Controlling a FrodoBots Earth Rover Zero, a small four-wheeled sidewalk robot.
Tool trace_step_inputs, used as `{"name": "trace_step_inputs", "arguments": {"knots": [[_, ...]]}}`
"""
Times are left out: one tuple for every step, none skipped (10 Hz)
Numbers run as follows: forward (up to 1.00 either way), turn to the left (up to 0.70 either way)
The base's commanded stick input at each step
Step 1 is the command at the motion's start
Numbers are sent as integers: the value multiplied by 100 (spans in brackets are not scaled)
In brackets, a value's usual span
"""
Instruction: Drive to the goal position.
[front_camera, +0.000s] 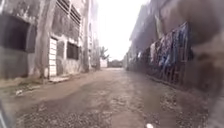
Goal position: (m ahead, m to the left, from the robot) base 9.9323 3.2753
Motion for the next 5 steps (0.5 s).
{"name": "trace_step_inputs", "arguments": {"knots": [[70,0],[70,0],[70,0],[70,0],[70,0]]}}
